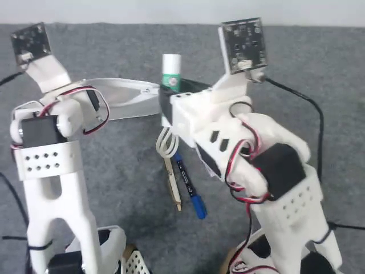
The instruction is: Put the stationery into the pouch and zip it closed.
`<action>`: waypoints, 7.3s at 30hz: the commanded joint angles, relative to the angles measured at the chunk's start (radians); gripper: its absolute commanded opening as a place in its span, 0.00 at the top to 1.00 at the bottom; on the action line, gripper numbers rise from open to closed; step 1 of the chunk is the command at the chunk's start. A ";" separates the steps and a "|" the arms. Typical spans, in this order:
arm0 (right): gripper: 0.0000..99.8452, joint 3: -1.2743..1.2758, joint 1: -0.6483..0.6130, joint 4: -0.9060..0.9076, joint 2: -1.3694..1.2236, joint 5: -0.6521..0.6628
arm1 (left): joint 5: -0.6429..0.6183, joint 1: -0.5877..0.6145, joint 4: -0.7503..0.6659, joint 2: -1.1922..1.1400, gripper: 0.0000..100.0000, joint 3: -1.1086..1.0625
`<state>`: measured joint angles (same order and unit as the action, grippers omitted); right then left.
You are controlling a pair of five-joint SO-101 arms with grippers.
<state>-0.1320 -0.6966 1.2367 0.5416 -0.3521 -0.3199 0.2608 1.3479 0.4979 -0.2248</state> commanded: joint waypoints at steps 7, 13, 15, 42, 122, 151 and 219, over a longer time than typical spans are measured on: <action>0.99 0.161 -0.093 -0.312 0.050 0.255 | 0.008 0.002 0.006 0.008 0.99 0.064; 0.99 0.276 -0.104 -0.539 0.050 0.258 | 0.008 0.002 0.006 0.008 0.99 0.064; 0.99 0.313 -0.104 -0.607 0.050 0.258 | 0.008 0.002 0.006 0.008 0.99 0.064; 0.99 0.842 -0.101 -1.543 -0.036 0.259 | 0.008 0.002 0.006 0.008 0.99 0.062; 0.80 0.663 0.087 -0.156 0.351 0.210 | 0.005 0.044 -0.002 0.000 0.99 0.027; 0.80 0.707 0.145 -0.213 -0.243 0.327 | 0.005 0.160 0.006 0.000 0.99 0.024; 0.99 0.856 -0.004 -0.231 0.008 0.221 | 0.006 0.157 -0.002 0.006 0.99 0.004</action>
<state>0.7242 -0.6797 1.0019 0.4465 -0.1189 -0.3184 0.4173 1.3479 0.4979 -0.2355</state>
